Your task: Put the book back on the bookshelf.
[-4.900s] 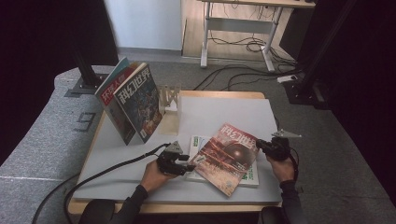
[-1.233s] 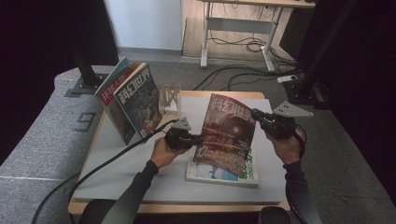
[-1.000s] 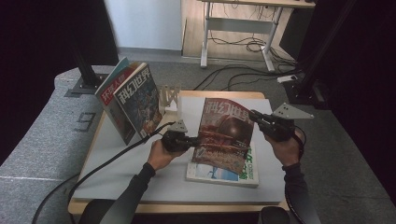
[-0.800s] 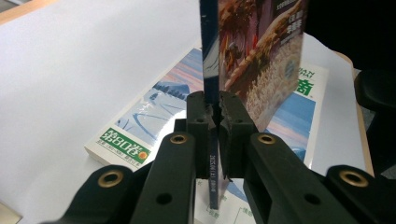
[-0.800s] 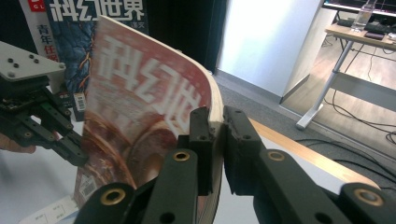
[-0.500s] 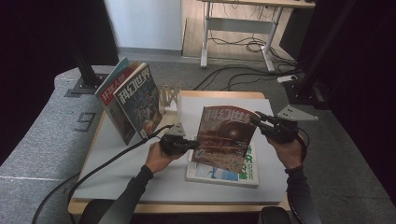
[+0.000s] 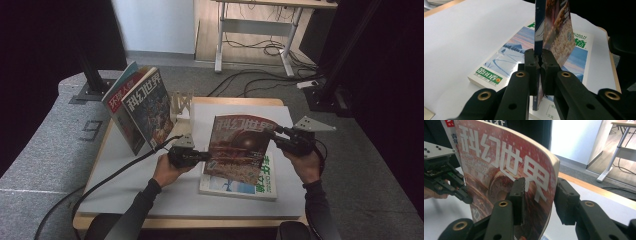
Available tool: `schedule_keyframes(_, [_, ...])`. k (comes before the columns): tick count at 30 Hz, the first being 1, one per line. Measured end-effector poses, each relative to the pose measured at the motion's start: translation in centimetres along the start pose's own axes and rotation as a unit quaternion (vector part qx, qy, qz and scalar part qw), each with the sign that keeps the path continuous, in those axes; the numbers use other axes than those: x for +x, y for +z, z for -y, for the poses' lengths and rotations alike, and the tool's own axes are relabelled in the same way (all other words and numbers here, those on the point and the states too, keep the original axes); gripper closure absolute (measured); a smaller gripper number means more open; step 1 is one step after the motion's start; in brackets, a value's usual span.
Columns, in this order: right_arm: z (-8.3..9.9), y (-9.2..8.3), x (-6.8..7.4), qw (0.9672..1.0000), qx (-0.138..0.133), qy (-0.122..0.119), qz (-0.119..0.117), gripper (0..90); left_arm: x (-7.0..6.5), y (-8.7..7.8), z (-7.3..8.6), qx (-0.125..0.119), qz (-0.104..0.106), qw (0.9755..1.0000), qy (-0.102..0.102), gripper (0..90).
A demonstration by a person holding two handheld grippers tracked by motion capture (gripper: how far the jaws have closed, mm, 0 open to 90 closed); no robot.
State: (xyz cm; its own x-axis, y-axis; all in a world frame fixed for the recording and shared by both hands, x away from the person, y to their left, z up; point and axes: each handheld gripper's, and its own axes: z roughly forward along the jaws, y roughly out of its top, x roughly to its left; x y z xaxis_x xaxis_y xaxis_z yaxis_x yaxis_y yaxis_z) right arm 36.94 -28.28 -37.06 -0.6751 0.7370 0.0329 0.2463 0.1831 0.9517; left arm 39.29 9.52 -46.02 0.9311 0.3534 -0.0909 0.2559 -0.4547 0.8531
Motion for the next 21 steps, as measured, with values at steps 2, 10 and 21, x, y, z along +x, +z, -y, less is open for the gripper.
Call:
schedule_keyframes(2, [0.2,0.0,-0.1,1.0000,-0.001,0.001,0.003,71.7,0.0,0.0,0.0,-0.001,0.000,1.0000,0.000,85.1])
schedule_keyframes(10, [-0.3,-0.5,0.6,0.9997,-0.010,-0.023,0.003,82.1,0.0,-0.3,0.0,0.002,-0.002,0.9999,0.015,83.0])
schedule_keyframes(21, [-0.8,-0.6,1.5,0.9987,-0.016,-0.049,0.000,83.1,-0.2,-0.3,-0.6,0.015,-0.007,0.9991,0.040,76.1])
